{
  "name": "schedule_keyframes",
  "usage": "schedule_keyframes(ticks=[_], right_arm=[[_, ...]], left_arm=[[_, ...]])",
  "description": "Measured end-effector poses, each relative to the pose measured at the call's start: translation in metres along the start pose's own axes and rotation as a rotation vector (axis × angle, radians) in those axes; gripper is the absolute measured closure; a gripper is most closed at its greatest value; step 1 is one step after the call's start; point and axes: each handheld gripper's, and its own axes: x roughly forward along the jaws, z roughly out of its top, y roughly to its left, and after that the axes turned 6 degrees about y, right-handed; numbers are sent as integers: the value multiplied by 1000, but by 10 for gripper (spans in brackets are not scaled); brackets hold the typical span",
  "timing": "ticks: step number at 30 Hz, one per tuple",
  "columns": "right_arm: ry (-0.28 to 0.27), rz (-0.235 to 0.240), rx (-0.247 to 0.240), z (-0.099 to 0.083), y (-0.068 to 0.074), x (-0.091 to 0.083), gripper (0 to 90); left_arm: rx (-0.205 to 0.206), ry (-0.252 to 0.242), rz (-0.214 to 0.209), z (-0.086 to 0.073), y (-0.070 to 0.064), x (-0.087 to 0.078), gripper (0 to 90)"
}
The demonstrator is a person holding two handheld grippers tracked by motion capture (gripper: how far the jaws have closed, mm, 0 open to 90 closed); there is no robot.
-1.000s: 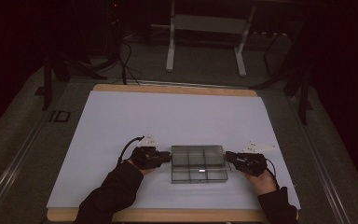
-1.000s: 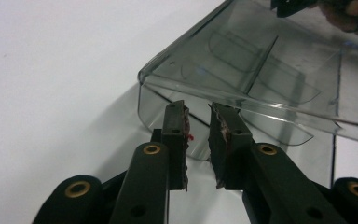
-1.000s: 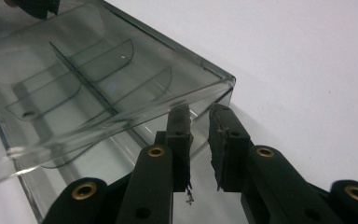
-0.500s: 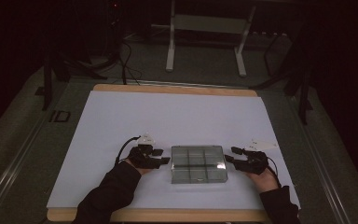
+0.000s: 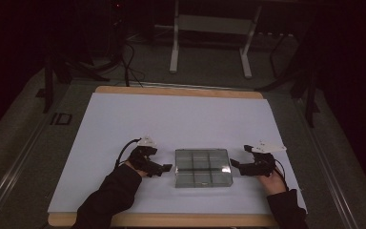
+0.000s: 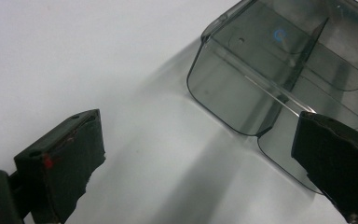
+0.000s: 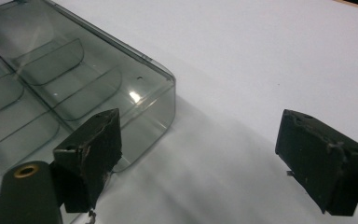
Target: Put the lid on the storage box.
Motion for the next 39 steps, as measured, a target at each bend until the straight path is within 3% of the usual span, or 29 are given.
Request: schedule_keyframes(ticks=[10, 27, 39], right_arm=[[19, -14, 6, -7, 0, -2, 147], [30, -34, -2, -20, 2, -12, 149], [35, -43, 23, -35, 1, -27, 149]], left_arm=[[68, 1, 38, -11, -3, -5, 41], [75, 11, 62, -32, -3, -27, 41], [63, 5, 94, -46, -2, -36, 41]])
